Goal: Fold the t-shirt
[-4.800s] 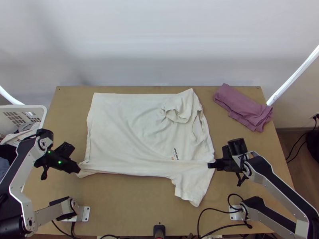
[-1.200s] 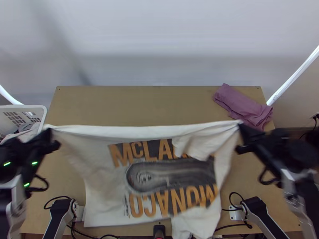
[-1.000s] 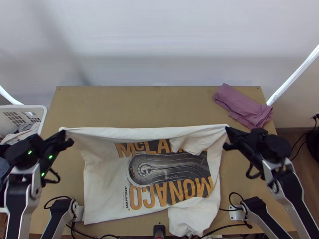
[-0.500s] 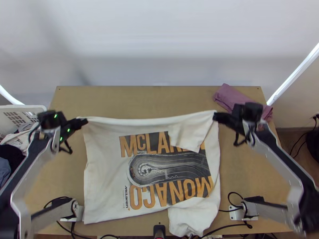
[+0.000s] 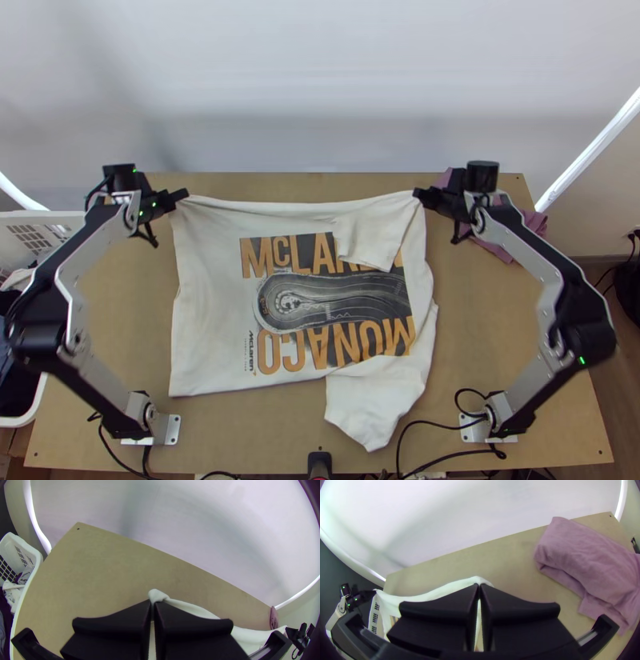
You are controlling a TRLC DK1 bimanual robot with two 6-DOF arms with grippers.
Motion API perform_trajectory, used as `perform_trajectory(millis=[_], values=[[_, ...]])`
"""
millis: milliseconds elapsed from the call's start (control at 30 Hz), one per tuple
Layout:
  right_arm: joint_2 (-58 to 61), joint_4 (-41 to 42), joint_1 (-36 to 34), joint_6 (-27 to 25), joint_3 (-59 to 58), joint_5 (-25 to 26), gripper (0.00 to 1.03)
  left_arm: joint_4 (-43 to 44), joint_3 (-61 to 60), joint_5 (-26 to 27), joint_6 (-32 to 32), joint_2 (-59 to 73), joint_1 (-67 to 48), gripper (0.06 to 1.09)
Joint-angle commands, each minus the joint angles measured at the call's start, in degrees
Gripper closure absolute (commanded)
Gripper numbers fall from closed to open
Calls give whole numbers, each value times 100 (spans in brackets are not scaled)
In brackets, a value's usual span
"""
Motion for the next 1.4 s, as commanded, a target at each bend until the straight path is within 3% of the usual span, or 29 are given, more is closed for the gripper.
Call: perform_trajectory(millis=[0,233,433,800,1367], values=[[479,-186,-112,220,616,30,100,-354,848,-51,-4,565,83,105],[901,-1144,-173,370,1609,21,100,-1646,2061,19,-162,1031,83,105],[892,-2409,-112,414,2084,12,100,-2648,2105,529,-57,723,48,105],[-66,-2638,-68,282,1099,-199,100,-2639,470,1039,49,-718,57,105],[-1340,-2638,-50,-184,-843,-322,100,-2226,-1578,1241,207,-1984,321,105]])
